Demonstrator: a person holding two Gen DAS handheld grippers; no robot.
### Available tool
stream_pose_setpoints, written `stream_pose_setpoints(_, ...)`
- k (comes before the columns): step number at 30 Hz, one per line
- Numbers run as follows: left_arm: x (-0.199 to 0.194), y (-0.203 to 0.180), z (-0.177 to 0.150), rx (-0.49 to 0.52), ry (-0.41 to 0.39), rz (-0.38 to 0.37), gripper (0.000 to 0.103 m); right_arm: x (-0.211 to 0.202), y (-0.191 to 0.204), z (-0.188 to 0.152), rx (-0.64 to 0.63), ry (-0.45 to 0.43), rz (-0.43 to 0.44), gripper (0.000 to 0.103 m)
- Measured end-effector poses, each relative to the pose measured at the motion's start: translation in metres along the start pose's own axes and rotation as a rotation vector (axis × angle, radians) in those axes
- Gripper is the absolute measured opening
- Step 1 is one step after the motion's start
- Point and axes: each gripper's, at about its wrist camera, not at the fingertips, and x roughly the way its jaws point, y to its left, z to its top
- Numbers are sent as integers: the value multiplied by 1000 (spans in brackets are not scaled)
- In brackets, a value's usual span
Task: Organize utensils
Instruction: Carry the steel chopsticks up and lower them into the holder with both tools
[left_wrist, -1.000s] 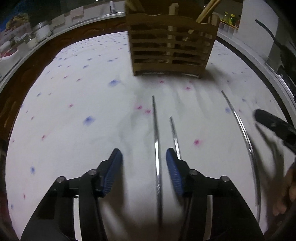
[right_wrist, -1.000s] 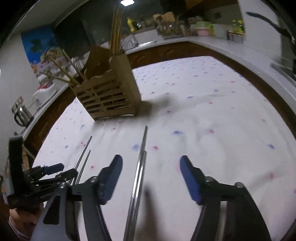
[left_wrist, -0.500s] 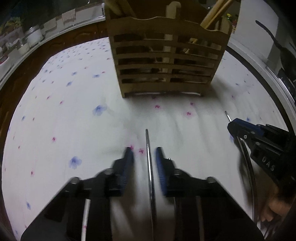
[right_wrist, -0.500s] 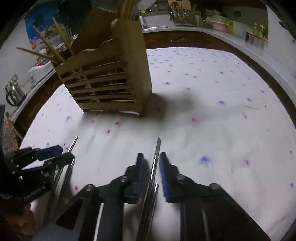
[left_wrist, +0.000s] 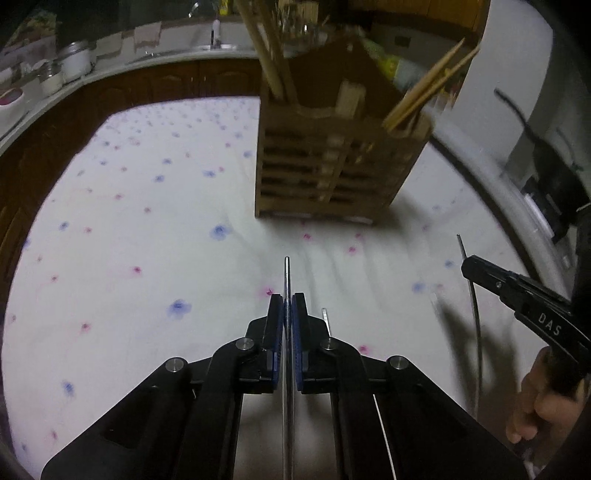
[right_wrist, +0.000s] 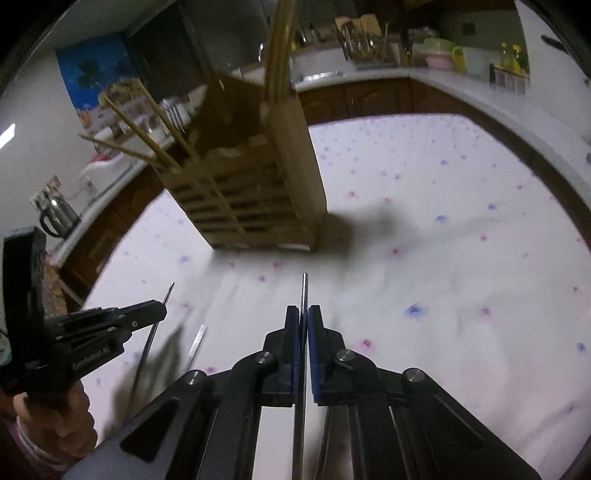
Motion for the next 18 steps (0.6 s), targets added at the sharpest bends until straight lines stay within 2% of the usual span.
stream_pose_setpoints(6,-54,-3,2,-36,-99,-61,4,-51,7,9,-3,-97,40,5)
stream_pose_setpoints(11,-92,-3,10,-39,-180,-85,4,-92,12,20,-8,-185,59,5)
stream_pose_setpoints(18,-120,-5,17,-40,-245,-92,4,-126,17,31,-18,-275,71,5)
